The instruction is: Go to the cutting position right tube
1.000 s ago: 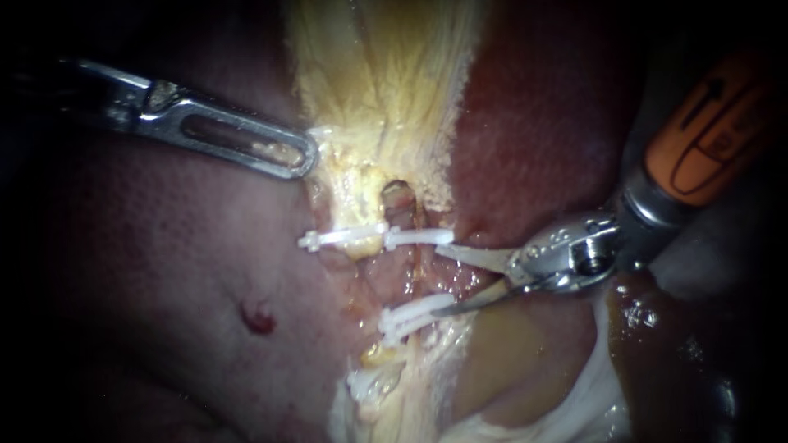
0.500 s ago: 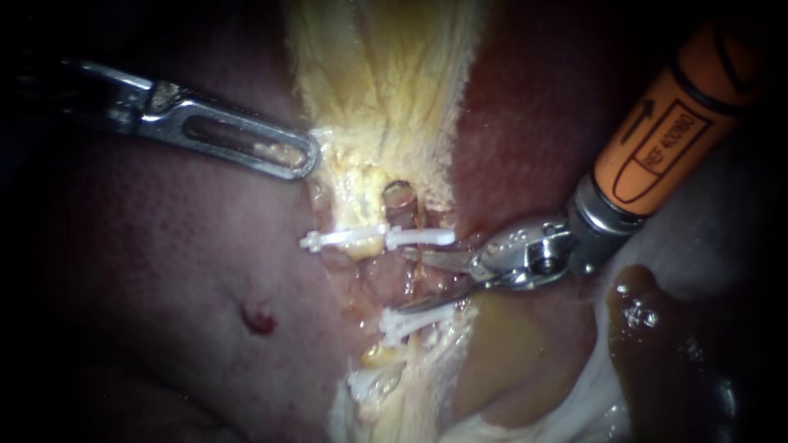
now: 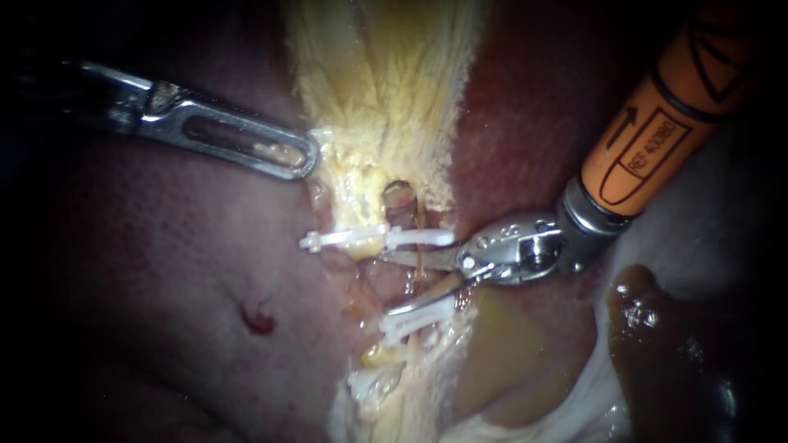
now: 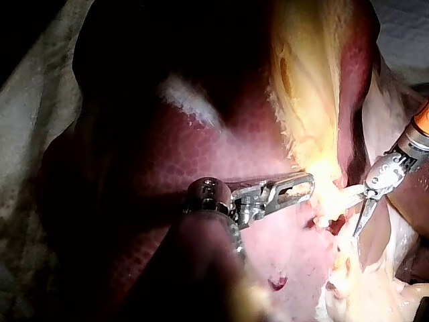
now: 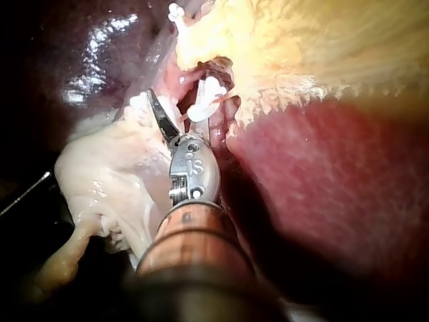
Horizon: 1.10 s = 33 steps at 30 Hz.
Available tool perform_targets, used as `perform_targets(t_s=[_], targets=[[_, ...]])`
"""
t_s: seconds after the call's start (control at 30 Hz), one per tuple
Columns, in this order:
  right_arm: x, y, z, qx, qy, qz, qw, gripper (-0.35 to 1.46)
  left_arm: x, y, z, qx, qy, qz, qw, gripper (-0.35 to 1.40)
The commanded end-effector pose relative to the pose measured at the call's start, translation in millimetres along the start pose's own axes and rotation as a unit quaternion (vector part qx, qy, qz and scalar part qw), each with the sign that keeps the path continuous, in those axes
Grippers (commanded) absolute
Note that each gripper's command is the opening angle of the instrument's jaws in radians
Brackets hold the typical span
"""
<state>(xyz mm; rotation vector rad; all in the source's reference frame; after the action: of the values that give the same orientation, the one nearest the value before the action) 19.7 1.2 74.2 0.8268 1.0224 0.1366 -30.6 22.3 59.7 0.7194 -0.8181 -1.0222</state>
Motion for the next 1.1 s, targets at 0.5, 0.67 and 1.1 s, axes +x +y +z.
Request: perform_targets(t_s=[0.5, 0.67, 1.1], targets=[[0.6, 0.3, 2.6, 0.043, 0.017, -0.017, 0.9988, 1.34, -0.1, 0.0, 0.2, 0.000, 0.000, 0.000, 1.0000, -0.35], [1.4, 0.1, 3.3, 0.046, 0.030, -0.017, 0.9983, 1.34, -0.1, 0.0, 0.3, 0.001, 0.001, 0.000, 1.0000, -0.35], [2.3, 0.4, 4.4, 0.043, 0.038, -0.010, 0.9983, 1.32, -0.2, 0.1, 0.6, 0.000, 0.000, 0.000, 1.0000, -0.35]])
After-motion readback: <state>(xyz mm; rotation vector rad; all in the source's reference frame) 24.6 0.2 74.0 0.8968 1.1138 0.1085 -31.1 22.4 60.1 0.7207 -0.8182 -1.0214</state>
